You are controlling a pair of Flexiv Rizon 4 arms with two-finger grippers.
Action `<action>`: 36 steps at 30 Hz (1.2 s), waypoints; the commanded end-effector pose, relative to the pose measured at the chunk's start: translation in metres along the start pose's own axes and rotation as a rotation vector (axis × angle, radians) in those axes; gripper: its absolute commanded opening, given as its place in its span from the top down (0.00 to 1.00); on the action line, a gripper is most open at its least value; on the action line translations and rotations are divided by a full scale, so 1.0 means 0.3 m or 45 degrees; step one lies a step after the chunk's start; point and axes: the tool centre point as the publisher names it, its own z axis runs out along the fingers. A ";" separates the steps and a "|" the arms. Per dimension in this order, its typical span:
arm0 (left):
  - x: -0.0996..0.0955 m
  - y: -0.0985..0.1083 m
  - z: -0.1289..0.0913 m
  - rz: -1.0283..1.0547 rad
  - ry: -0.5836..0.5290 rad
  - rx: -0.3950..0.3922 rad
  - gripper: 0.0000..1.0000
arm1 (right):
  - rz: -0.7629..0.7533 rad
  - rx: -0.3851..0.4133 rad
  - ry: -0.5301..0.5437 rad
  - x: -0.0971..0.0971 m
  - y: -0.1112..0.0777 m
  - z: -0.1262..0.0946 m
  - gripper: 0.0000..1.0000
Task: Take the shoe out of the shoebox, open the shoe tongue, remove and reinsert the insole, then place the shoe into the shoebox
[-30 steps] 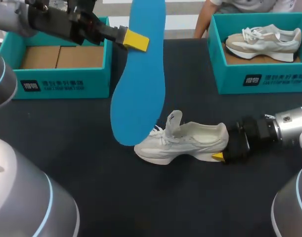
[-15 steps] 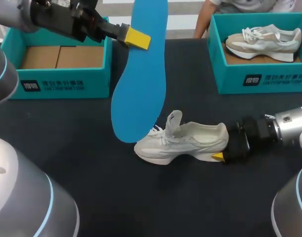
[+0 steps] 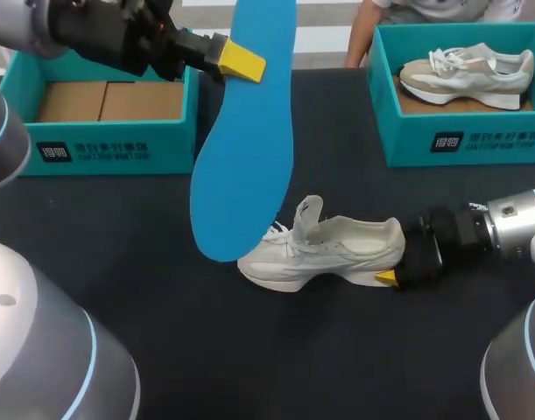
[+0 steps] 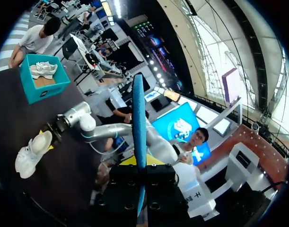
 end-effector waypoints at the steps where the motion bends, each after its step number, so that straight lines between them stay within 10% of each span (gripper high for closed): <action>1: 0.039 0.023 0.012 -0.014 0.018 0.033 1.00 | 0.000 0.005 -0.001 0.000 -0.008 0.012 1.00; 16: 0.126 0.049 0.043 -0.048 0.026 0.200 1.00 | 0.000 0.005 -0.001 0.000 -0.008 0.012 1.00; 36: 0.124 0.037 0.097 -0.017 0.072 0.180 1.00 | 0.000 0.005 -0.001 0.000 -0.008 0.012 1.00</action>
